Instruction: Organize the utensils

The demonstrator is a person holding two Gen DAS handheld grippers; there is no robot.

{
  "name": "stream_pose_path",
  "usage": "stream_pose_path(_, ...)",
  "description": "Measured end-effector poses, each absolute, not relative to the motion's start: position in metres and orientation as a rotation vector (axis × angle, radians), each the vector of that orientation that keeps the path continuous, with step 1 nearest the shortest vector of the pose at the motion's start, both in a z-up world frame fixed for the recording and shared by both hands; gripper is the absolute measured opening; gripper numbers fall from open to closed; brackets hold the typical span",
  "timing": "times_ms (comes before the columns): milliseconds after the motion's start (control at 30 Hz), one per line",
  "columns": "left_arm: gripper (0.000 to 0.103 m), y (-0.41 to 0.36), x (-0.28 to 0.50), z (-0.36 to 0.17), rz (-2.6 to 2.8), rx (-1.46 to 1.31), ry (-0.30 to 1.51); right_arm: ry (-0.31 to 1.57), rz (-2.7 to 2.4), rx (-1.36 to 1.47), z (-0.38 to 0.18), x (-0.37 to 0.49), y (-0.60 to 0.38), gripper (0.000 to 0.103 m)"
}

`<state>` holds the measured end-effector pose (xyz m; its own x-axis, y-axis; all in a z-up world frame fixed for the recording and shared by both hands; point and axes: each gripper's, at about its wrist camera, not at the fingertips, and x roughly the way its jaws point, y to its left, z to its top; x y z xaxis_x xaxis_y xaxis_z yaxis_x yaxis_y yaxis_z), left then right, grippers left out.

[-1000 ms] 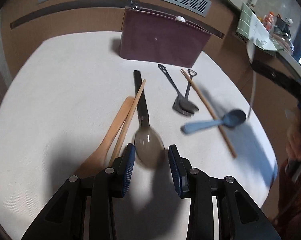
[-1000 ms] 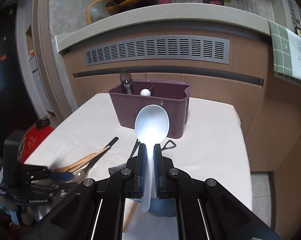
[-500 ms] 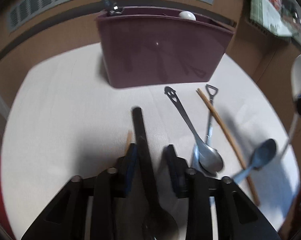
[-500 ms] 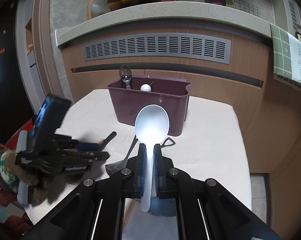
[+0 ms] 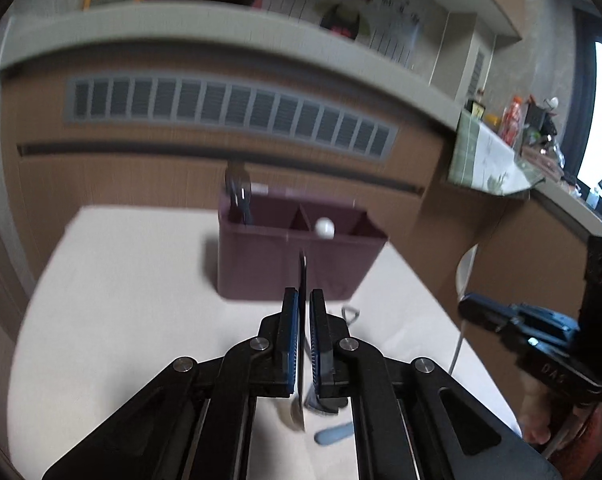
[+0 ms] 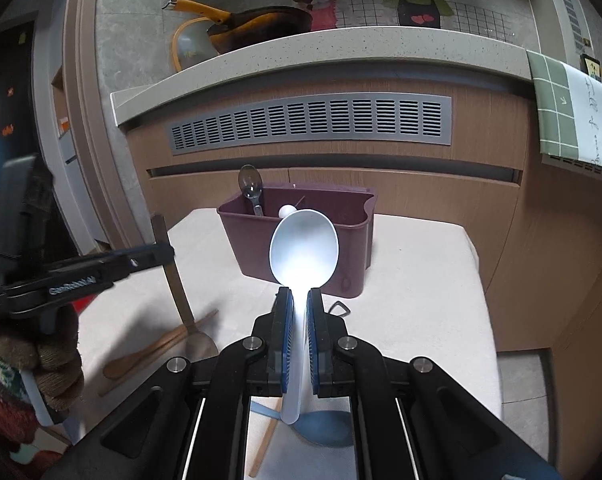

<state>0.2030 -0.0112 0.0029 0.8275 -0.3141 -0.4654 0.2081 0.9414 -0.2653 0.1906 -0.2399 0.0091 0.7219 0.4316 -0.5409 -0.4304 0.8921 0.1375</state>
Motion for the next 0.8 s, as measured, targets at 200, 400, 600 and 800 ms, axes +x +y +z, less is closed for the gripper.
stream_pose_path(200,0.002,-0.007,0.207,0.025,-0.279,-0.219,0.459,0.583,0.474,0.009,0.016,0.201,-0.234,0.006)
stream_pose_path(400,0.002,-0.003,0.206,0.034,-0.26,-0.217,0.45,0.573,0.47,-0.005,0.021,0.203,-0.231,0.006)
stream_pose_path(600,0.009,0.018,0.229,-0.01,-0.186,-0.343,0.658,0.626,0.465,0.012,0.006,0.206,-0.236,0.006)
stream_pose_path(800,0.041,0.009,0.269,-0.067,-0.146,-0.352,0.872,0.677,0.465,0.008,-0.009,0.21,-0.232,0.006)
